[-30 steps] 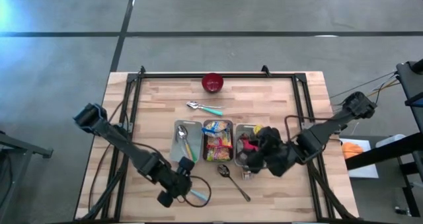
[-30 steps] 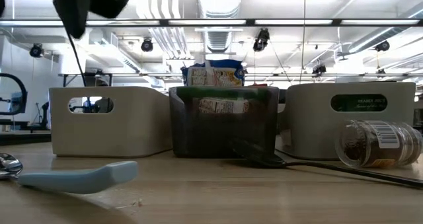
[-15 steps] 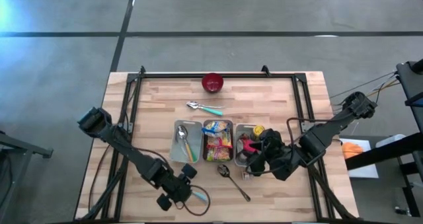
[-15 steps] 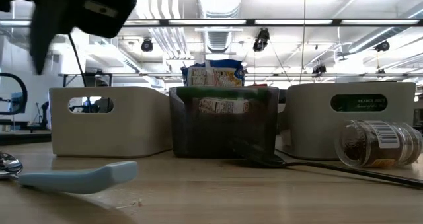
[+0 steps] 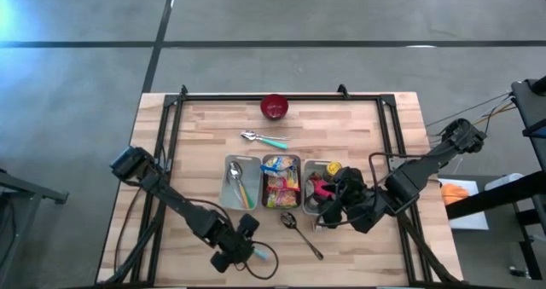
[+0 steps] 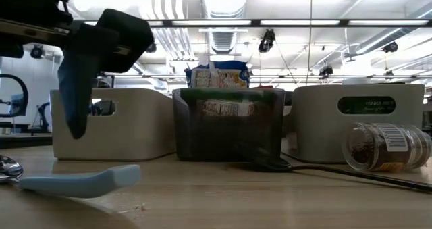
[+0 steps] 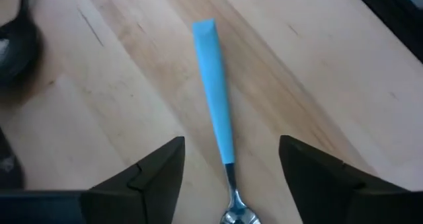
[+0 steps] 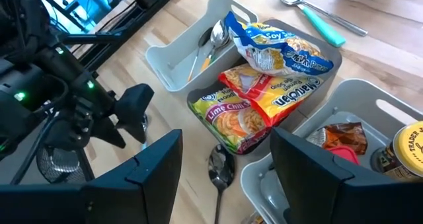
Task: Pick & Place Food Item
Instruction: Put the light blue spoon into the left gray bin
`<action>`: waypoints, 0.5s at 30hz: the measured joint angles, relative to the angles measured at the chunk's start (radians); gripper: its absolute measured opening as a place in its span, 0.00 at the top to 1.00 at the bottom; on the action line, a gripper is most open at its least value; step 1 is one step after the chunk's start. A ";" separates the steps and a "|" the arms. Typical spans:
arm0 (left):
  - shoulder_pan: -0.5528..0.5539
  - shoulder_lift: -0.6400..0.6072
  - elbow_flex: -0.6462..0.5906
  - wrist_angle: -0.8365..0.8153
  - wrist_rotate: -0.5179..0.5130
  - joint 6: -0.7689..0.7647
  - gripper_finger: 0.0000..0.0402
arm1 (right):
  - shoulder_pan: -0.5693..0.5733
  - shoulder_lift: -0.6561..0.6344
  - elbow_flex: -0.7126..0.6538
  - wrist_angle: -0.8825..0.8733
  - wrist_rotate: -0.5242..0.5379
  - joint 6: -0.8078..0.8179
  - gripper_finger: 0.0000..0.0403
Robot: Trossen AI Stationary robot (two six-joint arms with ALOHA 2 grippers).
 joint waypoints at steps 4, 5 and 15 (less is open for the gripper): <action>0.000 0.000 -0.014 0.015 -0.037 0.004 0.36 | 0.000 0.000 0.000 0.000 -0.002 0.015 0.44; 0.000 0.000 -0.022 0.028 -0.037 0.004 0.36 | 0.001 0.000 0.000 0.001 -0.004 0.015 0.44; -0.001 0.001 -0.105 0.127 -0.032 -0.008 0.49 | 0.018 0.000 0.000 0.009 -0.007 0.040 0.44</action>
